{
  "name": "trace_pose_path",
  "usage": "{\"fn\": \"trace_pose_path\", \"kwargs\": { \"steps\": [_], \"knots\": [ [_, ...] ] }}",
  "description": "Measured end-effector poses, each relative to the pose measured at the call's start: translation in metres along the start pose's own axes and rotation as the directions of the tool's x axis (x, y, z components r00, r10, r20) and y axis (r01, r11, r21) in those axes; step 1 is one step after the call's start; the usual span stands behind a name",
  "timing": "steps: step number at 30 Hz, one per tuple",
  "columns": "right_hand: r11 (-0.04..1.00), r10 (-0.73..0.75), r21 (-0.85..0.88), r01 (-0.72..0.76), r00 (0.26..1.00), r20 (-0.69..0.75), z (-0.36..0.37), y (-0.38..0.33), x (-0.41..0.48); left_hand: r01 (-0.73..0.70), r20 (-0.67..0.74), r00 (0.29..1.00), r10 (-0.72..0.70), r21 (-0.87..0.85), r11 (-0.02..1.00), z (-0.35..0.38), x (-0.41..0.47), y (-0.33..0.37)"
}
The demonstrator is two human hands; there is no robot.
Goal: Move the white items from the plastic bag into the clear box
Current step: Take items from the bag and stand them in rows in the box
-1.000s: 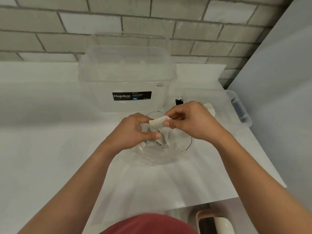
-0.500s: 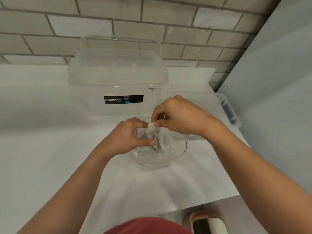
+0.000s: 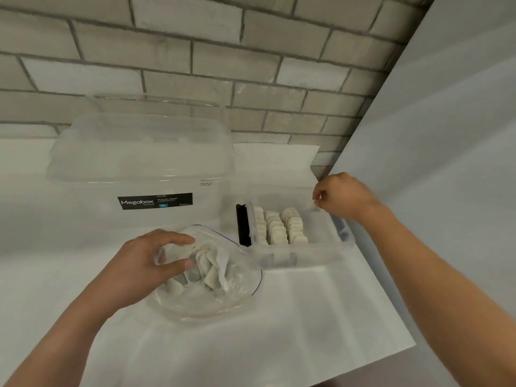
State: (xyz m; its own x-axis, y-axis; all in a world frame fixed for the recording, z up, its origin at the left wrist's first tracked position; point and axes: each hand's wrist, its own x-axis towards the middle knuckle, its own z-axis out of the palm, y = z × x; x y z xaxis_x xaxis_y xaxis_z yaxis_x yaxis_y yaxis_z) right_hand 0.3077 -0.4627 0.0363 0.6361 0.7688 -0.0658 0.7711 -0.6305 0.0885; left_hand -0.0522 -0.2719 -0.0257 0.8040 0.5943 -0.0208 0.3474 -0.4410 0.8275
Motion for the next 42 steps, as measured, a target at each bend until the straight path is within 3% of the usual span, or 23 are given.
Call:
{"fn": "trace_pose_path", "kwargs": {
  "steps": [5,9,15,18,21,26,29,32,34,36,39,42],
  "knots": [
    [0.907,-0.120,-0.401,0.125,0.992,0.039,0.055,0.001,0.023,0.020,-0.039,0.999,-0.020,0.009,1.000,-0.002,-0.001,-0.002],
    [0.848,-0.054,-0.522,0.089,0.995,0.082,0.078,0.003,0.031,0.048,-0.037,0.998,-0.048,0.011,0.999,-0.001,-0.003,-0.002],
    [0.863,0.055,-0.505,0.013,0.991,0.118,0.087,0.001,0.033,0.091,-0.009,0.996,-0.091,0.017,0.996,0.001,-0.002,-0.004],
    [0.830,0.112,-0.555,-0.055,0.991,0.070,0.087,-0.003,0.036,0.098,-0.011,0.995,-0.098,0.023,0.995,0.001,-0.001,-0.002],
    [0.823,0.015,-0.568,-0.022,1.000,-0.018,0.096,0.001,0.034,0.100,-0.005,0.995,-0.100,0.033,0.994,0.001,0.000,-0.001],
    [0.802,0.118,-0.596,-0.041,0.989,0.091,0.088,-0.008,0.038,0.087,-0.006,0.996,-0.087,0.036,0.996,0.000,0.003,-0.003],
    [0.797,0.109,-0.596,-0.097,0.994,-0.015,0.089,0.001,0.039,0.067,-0.016,0.998,-0.067,0.049,0.997,0.000,0.005,-0.006],
    [0.902,0.086,-0.401,-0.159,0.977,-0.194,0.073,0.003,0.028,0.040,-0.028,0.999,-0.038,0.056,0.998,0.000,0.006,-0.008],
    [0.979,0.084,-0.152,-0.134,0.950,-0.302,0.062,0.000,0.015,0.019,-0.039,0.999,-0.017,0.065,0.998,0.000,0.007,-0.008],
    [0.983,0.127,0.174,-0.061,0.907,-0.401,0.044,-0.016,-0.007,-0.010,-0.044,0.999,0.013,0.083,0.997,0.001,0.007,-0.009],
    [0.801,0.192,0.581,0.144,0.857,-0.478,0.016,-0.074,-0.056,-0.037,-0.050,0.998,0.043,0.119,0.992,0.002,0.006,-0.011],
    [0.616,0.096,0.733,0.289,0.896,-0.434,0.007,-0.143,-0.100,-0.065,-0.039,0.997,0.072,0.150,0.987,0.002,0.004,-0.011]
  ]
}}
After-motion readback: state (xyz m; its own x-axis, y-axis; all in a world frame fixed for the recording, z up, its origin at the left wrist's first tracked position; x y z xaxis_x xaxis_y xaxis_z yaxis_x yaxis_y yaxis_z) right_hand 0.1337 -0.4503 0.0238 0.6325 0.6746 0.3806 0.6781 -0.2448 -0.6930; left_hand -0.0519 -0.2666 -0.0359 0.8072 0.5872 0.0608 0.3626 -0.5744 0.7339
